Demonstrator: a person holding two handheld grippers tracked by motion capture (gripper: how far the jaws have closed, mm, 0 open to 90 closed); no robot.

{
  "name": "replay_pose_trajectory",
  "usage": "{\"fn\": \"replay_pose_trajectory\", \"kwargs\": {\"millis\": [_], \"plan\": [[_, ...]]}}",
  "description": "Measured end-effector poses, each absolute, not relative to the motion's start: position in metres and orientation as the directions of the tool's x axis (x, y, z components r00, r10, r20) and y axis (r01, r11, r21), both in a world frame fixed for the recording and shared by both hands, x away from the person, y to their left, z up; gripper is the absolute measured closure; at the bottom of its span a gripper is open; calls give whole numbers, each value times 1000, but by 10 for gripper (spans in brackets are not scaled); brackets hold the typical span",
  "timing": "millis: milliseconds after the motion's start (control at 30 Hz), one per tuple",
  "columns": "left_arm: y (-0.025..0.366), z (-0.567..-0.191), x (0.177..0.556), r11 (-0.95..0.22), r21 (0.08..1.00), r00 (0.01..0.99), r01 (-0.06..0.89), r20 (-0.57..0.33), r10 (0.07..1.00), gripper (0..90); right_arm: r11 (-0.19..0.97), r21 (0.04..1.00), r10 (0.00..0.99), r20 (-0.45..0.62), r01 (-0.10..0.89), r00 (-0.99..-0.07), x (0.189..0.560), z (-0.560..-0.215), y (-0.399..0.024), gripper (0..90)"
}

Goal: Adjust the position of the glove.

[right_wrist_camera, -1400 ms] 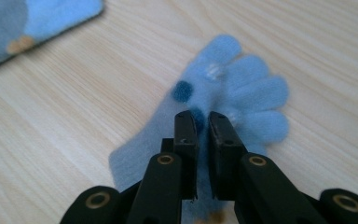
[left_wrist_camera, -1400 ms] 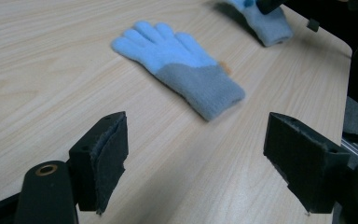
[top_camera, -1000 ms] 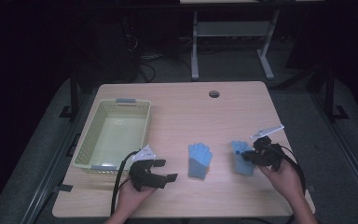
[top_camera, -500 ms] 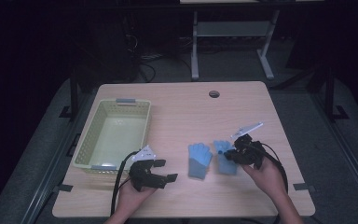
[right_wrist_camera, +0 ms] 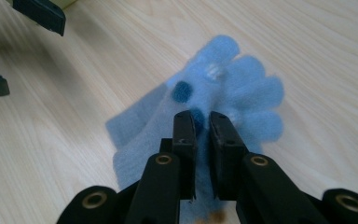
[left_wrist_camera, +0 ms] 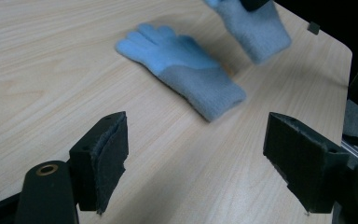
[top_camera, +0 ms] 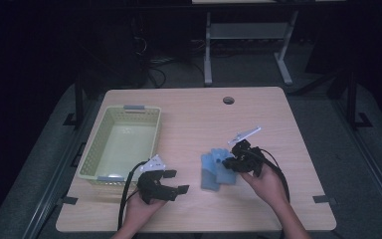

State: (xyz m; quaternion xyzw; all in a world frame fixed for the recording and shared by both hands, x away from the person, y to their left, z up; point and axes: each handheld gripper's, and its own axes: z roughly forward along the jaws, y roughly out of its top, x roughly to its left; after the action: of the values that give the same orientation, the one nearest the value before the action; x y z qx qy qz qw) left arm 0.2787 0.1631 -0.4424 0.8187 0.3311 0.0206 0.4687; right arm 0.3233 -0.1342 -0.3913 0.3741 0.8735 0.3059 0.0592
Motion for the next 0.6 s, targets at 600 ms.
{"fn": "replay_pose_trajectory", "kwargs": {"millis": [600], "plan": [[164, -442, 279, -338, 777, 774, 531, -282, 567, 219, 526, 552, 697, 157, 647, -700, 331, -410, -98, 812]]}}
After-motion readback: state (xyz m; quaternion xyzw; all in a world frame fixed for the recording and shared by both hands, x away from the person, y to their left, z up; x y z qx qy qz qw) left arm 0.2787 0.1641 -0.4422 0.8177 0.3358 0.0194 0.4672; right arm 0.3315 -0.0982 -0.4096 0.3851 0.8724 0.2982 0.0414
